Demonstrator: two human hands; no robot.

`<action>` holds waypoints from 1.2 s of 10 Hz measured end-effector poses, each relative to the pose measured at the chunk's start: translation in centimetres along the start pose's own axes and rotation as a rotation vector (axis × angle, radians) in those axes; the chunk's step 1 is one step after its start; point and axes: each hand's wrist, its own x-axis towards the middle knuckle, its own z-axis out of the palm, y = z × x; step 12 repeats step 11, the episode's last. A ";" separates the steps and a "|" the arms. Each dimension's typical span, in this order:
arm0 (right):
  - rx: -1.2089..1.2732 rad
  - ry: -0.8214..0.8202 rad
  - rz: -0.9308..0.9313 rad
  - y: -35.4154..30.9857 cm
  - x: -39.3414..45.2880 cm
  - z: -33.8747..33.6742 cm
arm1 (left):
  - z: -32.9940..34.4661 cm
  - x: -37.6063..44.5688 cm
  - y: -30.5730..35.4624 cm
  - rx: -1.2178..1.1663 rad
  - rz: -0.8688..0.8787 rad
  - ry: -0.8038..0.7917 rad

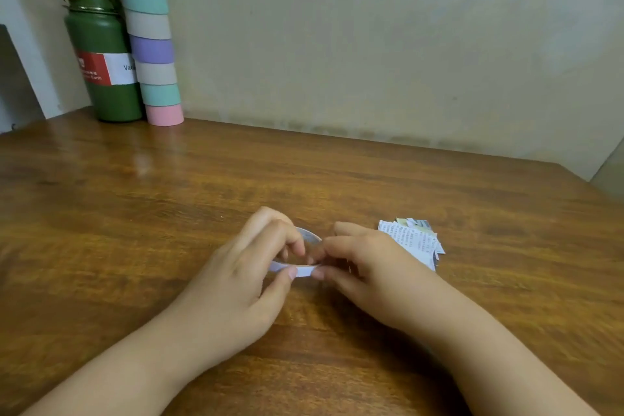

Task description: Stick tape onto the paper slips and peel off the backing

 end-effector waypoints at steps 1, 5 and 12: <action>-0.080 0.096 0.075 0.1 -0.1 -0.4 | 0.1 0.2 -0.7 0.052 -0.085 0.117; -0.510 0.060 0.393 1.4 4.9 -0.7 | 0.7 0.4 -2.0 0.169 -0.226 0.021; -0.421 0.083 0.470 2.3 5.5 0.6 | 0.5 0.8 -2.0 0.080 -0.349 0.017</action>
